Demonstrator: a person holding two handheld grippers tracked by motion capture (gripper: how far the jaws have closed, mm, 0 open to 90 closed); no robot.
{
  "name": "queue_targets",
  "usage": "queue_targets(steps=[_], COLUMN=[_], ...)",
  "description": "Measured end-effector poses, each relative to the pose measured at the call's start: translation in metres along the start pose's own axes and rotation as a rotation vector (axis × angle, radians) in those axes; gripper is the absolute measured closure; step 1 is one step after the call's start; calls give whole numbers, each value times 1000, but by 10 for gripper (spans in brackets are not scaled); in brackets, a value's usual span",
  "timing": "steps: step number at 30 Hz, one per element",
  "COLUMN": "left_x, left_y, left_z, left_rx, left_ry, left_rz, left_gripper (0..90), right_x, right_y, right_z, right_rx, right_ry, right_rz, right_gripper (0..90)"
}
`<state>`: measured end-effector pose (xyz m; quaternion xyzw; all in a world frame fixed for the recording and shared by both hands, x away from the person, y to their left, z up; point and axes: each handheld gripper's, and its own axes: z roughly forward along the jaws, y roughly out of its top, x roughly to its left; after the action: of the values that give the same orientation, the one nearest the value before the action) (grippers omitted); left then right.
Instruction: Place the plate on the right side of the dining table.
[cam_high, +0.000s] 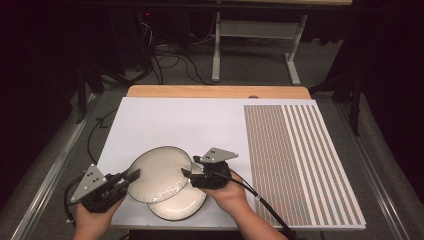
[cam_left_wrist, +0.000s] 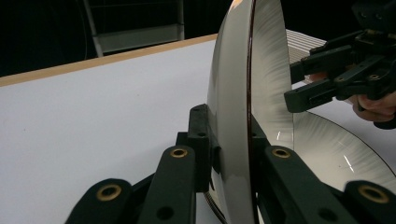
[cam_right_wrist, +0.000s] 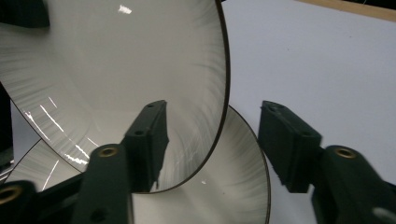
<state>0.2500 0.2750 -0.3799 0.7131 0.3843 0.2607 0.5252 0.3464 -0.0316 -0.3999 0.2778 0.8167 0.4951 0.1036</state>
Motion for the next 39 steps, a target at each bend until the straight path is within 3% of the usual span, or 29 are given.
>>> queue_targets(steps=[7,12,23,30,35,39], left_x=[1,3,0,-8,-20,-26], left_y=[0,-1,3,16,30,39], left_z=[0,2,3,6,12,22], left_rx=[0,7,26,-8,-12,-13], left_ry=[-4,-13,-20,-39,-58,-78], left_rz=[-7,-38,-78,-80,-43,-40], left_gripper=[800,799,804,804,804,804], right_x=[-4,-6,-10,-12,-14,-20], right_y=[-1,-1,0,8,13,15], right_z=[5,6,1,-24,-44,-61], right_rx=[14,14,35,-13,-37,-56], right_ry=[34,61,101,77,40,16], right_rz=[29,55,133,101,60,42], right_gripper=[669,815,863,873,874,876])
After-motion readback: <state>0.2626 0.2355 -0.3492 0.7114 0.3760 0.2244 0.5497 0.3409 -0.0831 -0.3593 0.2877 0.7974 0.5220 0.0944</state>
